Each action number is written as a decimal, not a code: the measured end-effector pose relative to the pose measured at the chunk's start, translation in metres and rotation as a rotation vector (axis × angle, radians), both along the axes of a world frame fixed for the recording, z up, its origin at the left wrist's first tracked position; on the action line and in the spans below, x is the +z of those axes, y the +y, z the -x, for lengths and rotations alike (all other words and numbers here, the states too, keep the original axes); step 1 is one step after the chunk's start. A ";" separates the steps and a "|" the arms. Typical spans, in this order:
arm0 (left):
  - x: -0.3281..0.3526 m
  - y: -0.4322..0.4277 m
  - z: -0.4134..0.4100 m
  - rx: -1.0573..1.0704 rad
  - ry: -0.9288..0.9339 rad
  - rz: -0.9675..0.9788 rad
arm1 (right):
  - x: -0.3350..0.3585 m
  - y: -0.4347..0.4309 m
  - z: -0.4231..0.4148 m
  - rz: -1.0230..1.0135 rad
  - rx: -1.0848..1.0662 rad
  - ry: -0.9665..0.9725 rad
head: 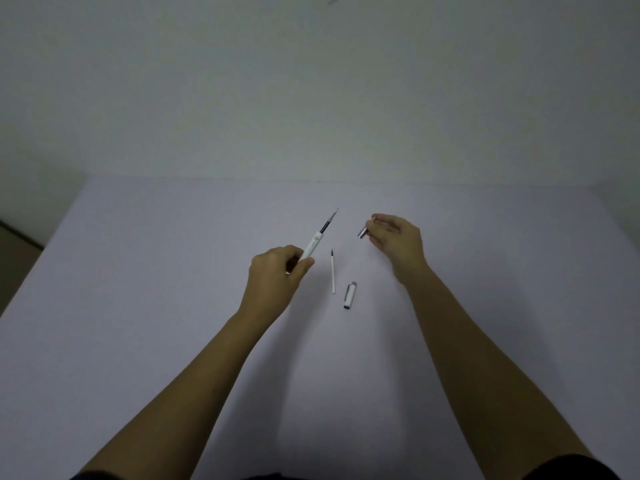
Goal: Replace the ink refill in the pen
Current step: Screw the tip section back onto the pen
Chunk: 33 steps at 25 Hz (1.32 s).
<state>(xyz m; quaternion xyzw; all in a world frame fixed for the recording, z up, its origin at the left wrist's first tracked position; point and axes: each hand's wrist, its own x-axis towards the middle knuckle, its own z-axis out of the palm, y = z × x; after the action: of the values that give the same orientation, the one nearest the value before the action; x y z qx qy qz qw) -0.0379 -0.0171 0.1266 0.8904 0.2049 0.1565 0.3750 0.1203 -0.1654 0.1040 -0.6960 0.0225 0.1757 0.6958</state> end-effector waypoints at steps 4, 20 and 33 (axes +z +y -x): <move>0.011 -0.007 0.008 -0.027 -0.024 -0.038 | 0.049 0.003 0.013 -0.254 0.024 -0.048; 0.042 -0.014 0.027 -0.054 -0.052 -0.179 | 0.086 0.002 0.055 -0.313 0.116 -0.128; 0.058 0.011 0.032 -0.292 -0.062 -0.197 | 0.090 -0.028 0.076 0.081 0.431 -0.495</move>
<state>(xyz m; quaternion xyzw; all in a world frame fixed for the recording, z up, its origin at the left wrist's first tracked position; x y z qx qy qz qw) -0.0700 -0.0057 0.1844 0.9379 0.0453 0.1473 0.3109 0.0446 -0.1932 0.1939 -0.7334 -0.2882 0.1436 0.5987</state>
